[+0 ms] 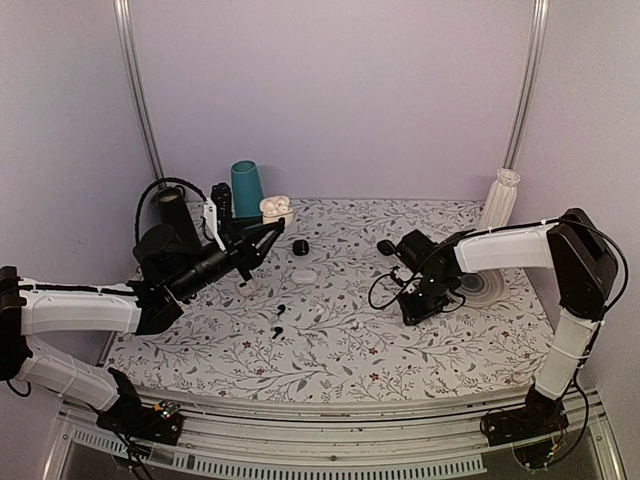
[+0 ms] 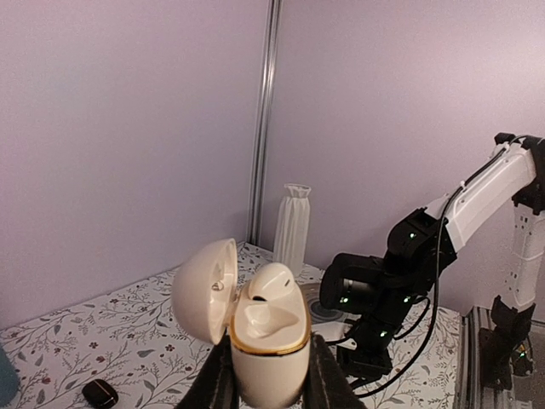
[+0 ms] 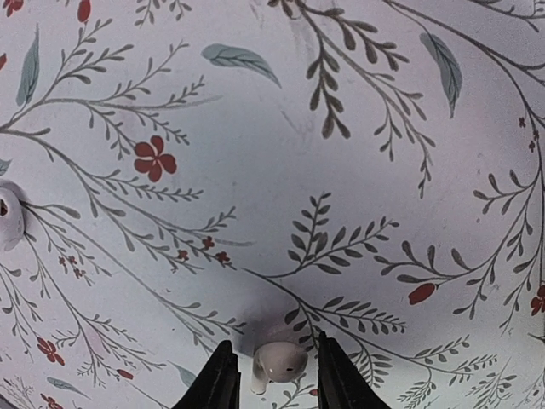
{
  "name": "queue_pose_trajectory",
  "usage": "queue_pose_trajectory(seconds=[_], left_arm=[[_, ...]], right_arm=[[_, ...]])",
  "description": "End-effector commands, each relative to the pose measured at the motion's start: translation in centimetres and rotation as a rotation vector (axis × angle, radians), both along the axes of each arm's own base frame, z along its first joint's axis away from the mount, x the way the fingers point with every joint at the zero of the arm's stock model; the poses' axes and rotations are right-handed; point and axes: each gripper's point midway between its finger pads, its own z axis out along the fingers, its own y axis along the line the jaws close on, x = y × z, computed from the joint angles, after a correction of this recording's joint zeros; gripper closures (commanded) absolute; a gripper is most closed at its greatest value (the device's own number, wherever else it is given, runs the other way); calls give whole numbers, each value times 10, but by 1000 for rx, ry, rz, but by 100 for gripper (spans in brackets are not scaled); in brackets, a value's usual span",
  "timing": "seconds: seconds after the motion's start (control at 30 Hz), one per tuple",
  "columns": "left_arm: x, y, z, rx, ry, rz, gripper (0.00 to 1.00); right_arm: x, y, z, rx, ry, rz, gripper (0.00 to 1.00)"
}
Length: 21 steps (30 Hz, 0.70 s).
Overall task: Insert the wireless bluetooth earbuds into the charging case
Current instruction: Pick up the left earbud from the center of the board.
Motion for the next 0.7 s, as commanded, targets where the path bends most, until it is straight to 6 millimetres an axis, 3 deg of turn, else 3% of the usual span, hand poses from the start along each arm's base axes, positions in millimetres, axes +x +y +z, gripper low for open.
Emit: queue_pose_trajectory(seconds=[0.0, 0.2, 0.67], left_arm=[[-2, -5, 12, -20, -16, -20, 100], [-3, -5, 12, -21, -16, -21, 100], [-3, -5, 12, -18, -14, -20, 100]], right_arm=[[2, -1, 2, -24, 11, -47, 67], [0, 8, -1, 16, 38, -50, 67], [-3, 3, -11, -13, 75, -96, 70]])
